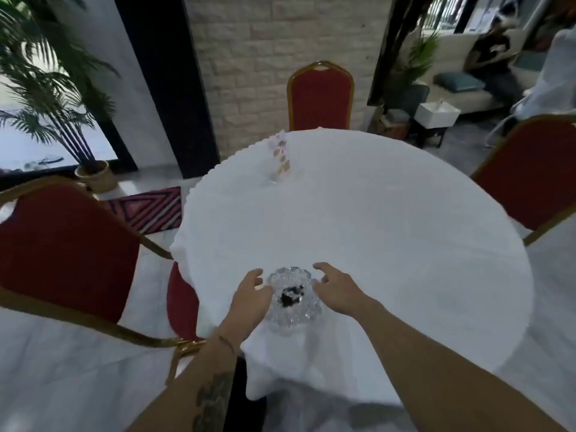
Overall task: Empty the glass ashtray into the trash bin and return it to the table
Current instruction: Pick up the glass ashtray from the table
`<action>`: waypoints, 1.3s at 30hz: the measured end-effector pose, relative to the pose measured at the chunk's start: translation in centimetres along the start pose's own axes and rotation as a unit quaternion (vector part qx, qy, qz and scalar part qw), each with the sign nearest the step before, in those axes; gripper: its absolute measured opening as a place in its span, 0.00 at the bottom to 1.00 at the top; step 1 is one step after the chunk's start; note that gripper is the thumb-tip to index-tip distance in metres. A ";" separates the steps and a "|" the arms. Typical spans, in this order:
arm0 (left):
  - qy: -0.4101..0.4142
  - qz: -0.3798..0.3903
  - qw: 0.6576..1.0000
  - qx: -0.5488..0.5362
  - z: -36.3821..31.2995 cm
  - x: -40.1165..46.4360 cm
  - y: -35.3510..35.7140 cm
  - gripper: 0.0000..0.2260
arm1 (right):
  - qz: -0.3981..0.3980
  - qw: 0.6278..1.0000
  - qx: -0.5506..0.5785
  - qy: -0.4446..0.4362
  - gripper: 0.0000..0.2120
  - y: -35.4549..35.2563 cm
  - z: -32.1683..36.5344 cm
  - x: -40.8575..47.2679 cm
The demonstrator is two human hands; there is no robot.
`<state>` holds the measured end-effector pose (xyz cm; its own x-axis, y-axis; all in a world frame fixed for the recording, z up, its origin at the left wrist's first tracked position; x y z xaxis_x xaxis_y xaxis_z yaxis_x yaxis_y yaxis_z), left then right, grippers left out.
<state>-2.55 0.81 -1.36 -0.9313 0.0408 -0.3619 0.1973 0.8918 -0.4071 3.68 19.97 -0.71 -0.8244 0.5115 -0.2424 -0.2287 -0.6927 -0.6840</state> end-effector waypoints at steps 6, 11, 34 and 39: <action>-0.030 -0.009 0.999 -0.015 1.4 0.7 1.6 0.21 | 0.049 0.994 0.057 0.074 0.28 2.1 -1.1 1.9; 0.010 -0.035 0.999 0.030 1.4 0.5 2.5 0.24 | 0.052 0.998 0.026 0.031 0.32 2.7 -0.9 1.9; 0.097 -0.020 0.994 0.039 4.3 -4.6 -12.4 0.26 | 0.084 0.984 0.152 0.028 0.33 7.5 9.0 -10.1; 0.112 0.023 0.993 0.026 8.7 -5.2 -17.9 0.27 | 0.072 0.978 0.190 0.055 0.30 11.3 11.6 -16.3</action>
<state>1.42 -19.29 0.51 -0.9643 0.1861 -0.1885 0.2523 0.8619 -0.4398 8.53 -2.07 3.46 -0.8057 0.4326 -0.4046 -0.3083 -0.8895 -0.3372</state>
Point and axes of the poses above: each hand's wrist, its own x-axis towards the middle knuckle, its own y-axis out of the palm, z = x × y, the point moved 3 cm from there along x, towards the middle knuckle, and after that the axes turned 15 degrees about -z, right-handed, at the moved point
